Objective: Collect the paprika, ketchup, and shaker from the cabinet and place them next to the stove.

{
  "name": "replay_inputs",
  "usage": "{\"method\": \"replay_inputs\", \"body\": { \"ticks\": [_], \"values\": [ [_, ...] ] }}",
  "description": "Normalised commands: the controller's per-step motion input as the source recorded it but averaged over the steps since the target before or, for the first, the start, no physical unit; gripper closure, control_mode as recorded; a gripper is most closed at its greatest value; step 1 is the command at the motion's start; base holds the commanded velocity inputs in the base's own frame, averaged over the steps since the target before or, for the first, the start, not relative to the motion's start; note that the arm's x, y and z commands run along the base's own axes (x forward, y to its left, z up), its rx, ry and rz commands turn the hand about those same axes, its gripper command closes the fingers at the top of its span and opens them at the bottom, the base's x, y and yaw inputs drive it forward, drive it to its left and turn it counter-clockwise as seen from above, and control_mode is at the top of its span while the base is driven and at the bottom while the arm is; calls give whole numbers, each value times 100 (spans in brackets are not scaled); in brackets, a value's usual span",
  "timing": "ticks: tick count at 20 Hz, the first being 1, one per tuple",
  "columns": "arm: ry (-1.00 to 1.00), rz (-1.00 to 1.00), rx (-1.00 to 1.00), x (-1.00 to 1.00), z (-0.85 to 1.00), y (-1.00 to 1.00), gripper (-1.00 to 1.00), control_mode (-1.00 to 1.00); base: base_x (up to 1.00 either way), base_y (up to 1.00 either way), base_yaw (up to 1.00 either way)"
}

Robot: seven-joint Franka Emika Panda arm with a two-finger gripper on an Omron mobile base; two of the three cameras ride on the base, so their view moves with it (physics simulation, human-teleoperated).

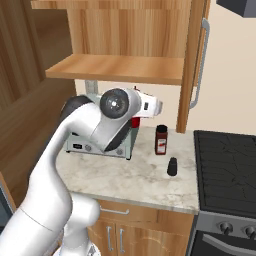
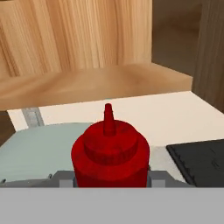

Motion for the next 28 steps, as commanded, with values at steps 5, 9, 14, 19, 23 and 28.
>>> {"method": "replay_inputs", "body": {
  "ticks": [5, 9, 14, 19, 23, 28],
  "values": [
    [-4, 9, -7, -99, -61, -16, 100, -100, 0, 0, 0],
    [-2, 0, -12, -61, -55, -12, 100, -100, 0, 0, 0],
    [1, 0, -9, -15, -53, -29, 100, -100, 0, 0, 0],
    [3, 0, -8, 14, -53, -38, 100, -100, 0, 0, 0],
    [0, 6, -4, 17, -56, -65, 100, -100, 0, 0, 0],
    [0, 11, -6, 23, -60, -55, 100, -100, 0, 0, 0]
  ]
}}
